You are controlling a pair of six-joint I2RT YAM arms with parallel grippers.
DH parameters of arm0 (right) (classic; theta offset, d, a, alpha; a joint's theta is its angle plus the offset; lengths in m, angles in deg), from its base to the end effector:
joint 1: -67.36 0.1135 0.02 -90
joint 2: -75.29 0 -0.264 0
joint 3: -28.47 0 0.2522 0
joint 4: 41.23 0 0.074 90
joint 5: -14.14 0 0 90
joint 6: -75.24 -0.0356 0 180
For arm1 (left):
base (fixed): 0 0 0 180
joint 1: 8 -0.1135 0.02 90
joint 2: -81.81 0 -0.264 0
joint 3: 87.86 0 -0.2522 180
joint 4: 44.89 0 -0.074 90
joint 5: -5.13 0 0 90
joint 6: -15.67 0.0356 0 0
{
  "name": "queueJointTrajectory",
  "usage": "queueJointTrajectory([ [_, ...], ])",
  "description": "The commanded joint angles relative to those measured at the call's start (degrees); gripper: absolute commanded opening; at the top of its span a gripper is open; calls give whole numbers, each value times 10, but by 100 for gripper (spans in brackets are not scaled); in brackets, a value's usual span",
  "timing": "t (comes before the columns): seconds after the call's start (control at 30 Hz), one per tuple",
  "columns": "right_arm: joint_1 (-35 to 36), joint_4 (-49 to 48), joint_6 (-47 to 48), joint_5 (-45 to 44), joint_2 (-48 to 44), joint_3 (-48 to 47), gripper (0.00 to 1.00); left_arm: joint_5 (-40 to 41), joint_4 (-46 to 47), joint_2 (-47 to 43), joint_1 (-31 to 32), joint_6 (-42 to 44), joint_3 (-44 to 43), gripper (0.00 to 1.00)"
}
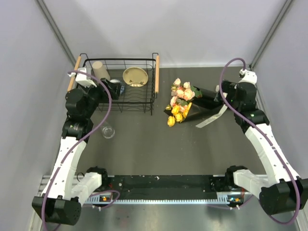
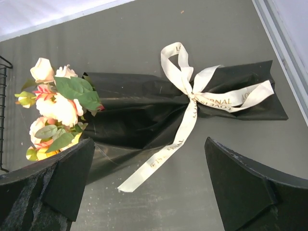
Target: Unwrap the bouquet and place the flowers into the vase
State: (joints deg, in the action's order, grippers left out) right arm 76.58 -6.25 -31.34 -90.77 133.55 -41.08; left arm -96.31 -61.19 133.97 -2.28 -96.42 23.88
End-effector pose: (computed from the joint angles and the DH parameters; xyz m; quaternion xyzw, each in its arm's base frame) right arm 0.2262 0.0274 0.3438 0.1241 0.8239 0.0152 0.5528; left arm 0.2075 -0.0279 0.3915 -0.0307 0.7076 -0.2373 0.6648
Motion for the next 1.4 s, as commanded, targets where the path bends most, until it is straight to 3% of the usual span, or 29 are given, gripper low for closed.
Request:
queueJointTrajectory([
  [0.0, 2, 15, 0, -3, 35, -41, 99, -71, -1, 14, 10, 13, -42, 97],
  [0.1, 1, 37, -2, 16, 80, -72, 99, -87, -12, 20, 49, 20, -60, 97],
  [0.3, -4, 58, -28, 43, 126, -80, 99, -35, -62, 55, 217, 64, -97, 96],
  [0.47, -74, 56, -66, 109, 138, -42, 98, -45, -68, 93, 317, 71, -104, 87],
  [0.53, -107, 51, -72, 113, 134, -22, 97, -46, -76, 128, 361, 78, -115, 81],
  [0.67, -153, 34, -85, 147, 137, 0, 96, -39, -101, 216, 438, 102, -155, 79],
  [0.77, -176, 26, -96, 161, 151, 2, 90, -12, -133, 310, 495, 114, -212, 80],
  [0.83, -200, 16, -100, 182, 174, 7, 78, 18, -155, 380, 531, 128, -273, 77],
  [1.1, -256, -163, -148, 323, 186, 134, 51, 18, -164, 478, 592, 127, -375, 71],
  [1.37, -254, -208, -149, 350, 269, 159, 49, 27, -150, 459, 596, 108, -330, 72],
])
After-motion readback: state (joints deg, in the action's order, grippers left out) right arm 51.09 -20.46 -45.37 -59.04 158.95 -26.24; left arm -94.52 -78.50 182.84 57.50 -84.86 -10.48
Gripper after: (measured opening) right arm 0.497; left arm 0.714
